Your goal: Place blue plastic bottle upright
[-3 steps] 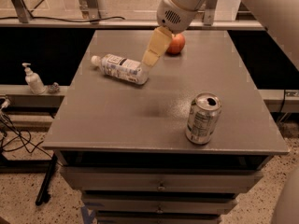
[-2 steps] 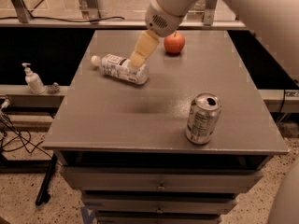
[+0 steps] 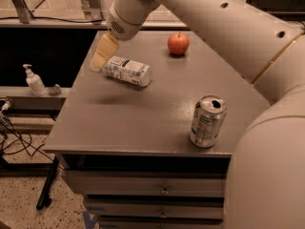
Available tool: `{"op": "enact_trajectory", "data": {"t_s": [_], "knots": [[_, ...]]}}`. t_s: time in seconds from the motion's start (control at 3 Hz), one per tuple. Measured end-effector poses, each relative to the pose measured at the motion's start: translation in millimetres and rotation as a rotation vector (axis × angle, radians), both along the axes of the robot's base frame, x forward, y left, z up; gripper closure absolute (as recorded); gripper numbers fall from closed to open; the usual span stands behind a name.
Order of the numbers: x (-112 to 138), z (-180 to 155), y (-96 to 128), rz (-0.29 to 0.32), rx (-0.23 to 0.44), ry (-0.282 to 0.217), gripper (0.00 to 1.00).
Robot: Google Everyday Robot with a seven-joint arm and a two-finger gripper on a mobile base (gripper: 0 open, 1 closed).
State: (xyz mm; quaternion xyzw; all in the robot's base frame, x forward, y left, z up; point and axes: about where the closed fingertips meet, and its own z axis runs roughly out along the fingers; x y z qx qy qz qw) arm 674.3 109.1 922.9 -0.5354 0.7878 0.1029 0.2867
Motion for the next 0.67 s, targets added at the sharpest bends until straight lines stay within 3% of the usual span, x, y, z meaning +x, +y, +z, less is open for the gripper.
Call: {"op": "enact_trajectory", "data": {"t_s": [0.33, 0.67], "knots": [[12, -15, 36, 0.010, -0.016, 0.009, 0.00], [15, -40, 55, 0.014, -0.072, 0.053, 0.00]]}}
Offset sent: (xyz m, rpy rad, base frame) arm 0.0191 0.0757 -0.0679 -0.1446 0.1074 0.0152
